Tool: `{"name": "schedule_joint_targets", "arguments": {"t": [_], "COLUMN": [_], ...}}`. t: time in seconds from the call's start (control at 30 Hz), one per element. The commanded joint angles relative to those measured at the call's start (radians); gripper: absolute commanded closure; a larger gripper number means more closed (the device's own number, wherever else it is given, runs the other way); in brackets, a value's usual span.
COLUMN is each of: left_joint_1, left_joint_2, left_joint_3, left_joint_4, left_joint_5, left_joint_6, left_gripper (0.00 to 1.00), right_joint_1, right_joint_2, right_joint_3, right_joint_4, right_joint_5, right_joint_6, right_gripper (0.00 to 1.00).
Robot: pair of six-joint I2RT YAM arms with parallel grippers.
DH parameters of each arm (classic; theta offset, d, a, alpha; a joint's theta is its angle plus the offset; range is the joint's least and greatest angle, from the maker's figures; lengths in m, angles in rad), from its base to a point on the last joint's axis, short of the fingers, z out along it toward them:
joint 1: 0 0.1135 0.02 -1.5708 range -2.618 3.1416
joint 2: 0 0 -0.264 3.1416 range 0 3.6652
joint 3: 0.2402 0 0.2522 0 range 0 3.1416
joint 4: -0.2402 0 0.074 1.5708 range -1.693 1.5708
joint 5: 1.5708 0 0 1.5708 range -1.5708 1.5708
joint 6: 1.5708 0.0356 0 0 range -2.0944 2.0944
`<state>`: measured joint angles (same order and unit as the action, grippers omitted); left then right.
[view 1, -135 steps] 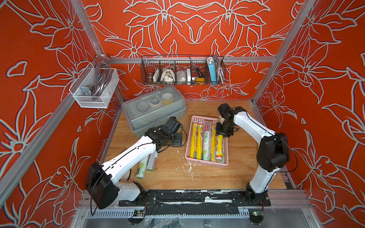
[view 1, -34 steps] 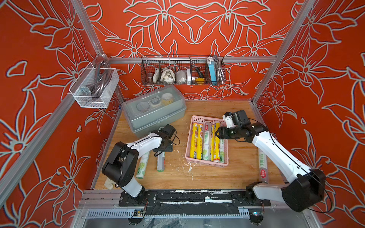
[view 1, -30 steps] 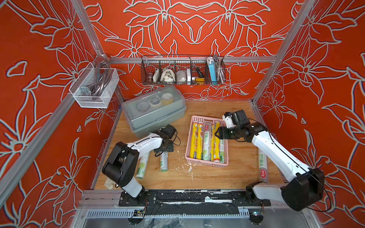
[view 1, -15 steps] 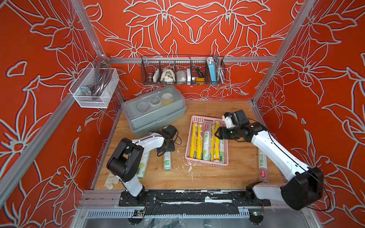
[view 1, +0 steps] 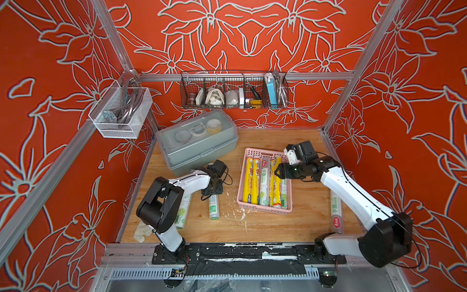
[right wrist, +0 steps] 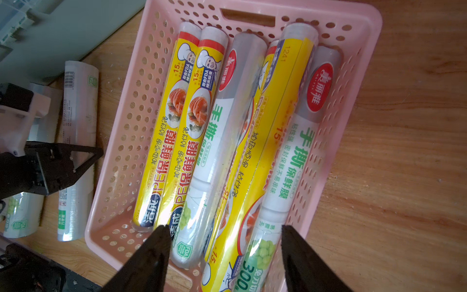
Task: Put the plastic wrap into the basket
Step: Pick up the plastic wrap from the center of the board, then place the plastic wrap in the basket.
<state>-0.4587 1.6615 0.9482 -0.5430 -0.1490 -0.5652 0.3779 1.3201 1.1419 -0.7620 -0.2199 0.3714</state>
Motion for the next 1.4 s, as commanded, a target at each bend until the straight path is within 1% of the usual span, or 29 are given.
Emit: {"name": "schedule_joint_targets", "arguments": {"t": [0.0,0.3,0.43,0.5,0.67,0.97,1.2,1.37], "left_joint_1": [-0.034,-0.174,-0.220,-0.240,-0.276,-0.330,-0.343,-0.346], "left_joint_2": [-0.072,-0.188,-0.185,-0.174,-0.059,0.226,0.390,0.475], "left_joint_3": [0.044,0.200,0.319,0.373,0.547,0.836,0.972,1.029], "left_joint_4": [-0.063,-0.213,-0.263,-0.257,-0.261,-0.274,-0.290,-0.296], "left_joint_5": [0.016,-0.013,-0.015,-0.021,-0.017,0.003,0.020,0.034], "left_joint_6": [0.008,-0.037,-0.050,-0.054,-0.053,-0.045,-0.043,-0.047], "left_gripper": [0.59,0.59,0.60,0.60,0.61,0.61,0.61,0.60], "right_joint_1": [-0.002,-0.044,-0.090,-0.118,-0.177,-0.206,-0.220,-0.225], "right_joint_2": [0.003,-0.031,-0.057,-0.072,-0.109,-0.160,-0.158,-0.147], "right_joint_3": [0.009,-0.011,-0.034,-0.053,-0.095,-0.130,-0.144,-0.146], "right_joint_4": [-0.029,-0.041,-0.041,-0.030,0.007,0.046,0.056,0.051], "right_joint_5": [0.018,0.044,0.038,0.021,-0.010,0.005,-0.001,-0.009], "right_joint_6": [-0.017,-0.038,-0.047,-0.046,-0.032,-0.022,-0.023,-0.027], "right_gripper": [0.30,0.30,0.30,0.30,0.30,0.30,0.30,0.30]}}
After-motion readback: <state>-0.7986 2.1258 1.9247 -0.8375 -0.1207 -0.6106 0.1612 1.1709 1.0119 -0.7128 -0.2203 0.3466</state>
